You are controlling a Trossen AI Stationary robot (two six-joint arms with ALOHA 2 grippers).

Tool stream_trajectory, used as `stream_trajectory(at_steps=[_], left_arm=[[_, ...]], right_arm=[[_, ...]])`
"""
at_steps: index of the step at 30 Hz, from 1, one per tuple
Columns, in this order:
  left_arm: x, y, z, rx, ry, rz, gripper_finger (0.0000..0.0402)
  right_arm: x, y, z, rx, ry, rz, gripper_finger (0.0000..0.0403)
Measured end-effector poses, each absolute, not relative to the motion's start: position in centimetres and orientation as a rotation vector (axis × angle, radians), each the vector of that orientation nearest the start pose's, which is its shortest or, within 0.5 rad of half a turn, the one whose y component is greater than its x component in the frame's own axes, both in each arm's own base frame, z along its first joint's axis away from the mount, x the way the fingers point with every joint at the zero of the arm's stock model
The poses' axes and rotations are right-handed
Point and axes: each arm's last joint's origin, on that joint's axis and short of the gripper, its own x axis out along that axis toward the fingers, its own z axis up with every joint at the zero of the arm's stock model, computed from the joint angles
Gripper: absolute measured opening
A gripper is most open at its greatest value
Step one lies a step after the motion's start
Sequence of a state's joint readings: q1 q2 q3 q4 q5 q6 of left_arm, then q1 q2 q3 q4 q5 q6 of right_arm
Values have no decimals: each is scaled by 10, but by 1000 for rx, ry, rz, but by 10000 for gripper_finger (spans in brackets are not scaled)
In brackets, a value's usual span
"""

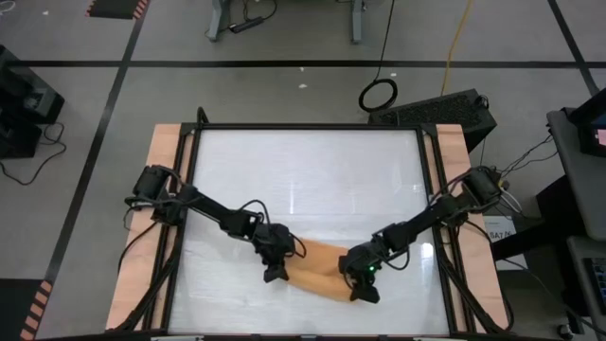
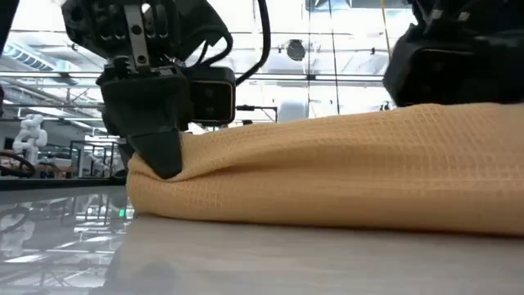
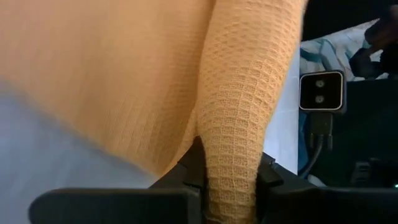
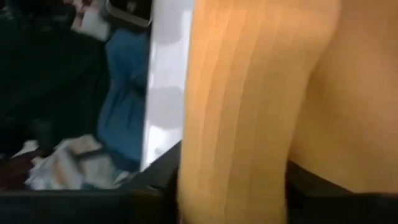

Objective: Roll towel into tight, uniform cylinder
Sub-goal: Roll the yellow towel

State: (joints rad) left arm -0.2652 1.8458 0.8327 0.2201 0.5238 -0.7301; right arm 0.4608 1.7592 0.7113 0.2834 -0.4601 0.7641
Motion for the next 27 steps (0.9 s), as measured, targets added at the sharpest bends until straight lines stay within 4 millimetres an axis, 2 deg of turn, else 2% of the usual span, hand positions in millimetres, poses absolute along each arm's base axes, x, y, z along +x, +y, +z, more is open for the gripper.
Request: stream_trajectory(at_steps=[8,18,23,27], left_arm=[[325,-87,115,-845,1057,-350,54],[328,-82,115,-871,1035,-283,54],[328,-81,115,-889,1033,-258,54],[328,-81,115,-901,1030,-241,54]], right_arm=[[260,148,127,701,1199,518,209],[236,132,167,602,1170,391,221],[223,135,193,472,976,292,221],[219,152,205,393,763,222,222]])
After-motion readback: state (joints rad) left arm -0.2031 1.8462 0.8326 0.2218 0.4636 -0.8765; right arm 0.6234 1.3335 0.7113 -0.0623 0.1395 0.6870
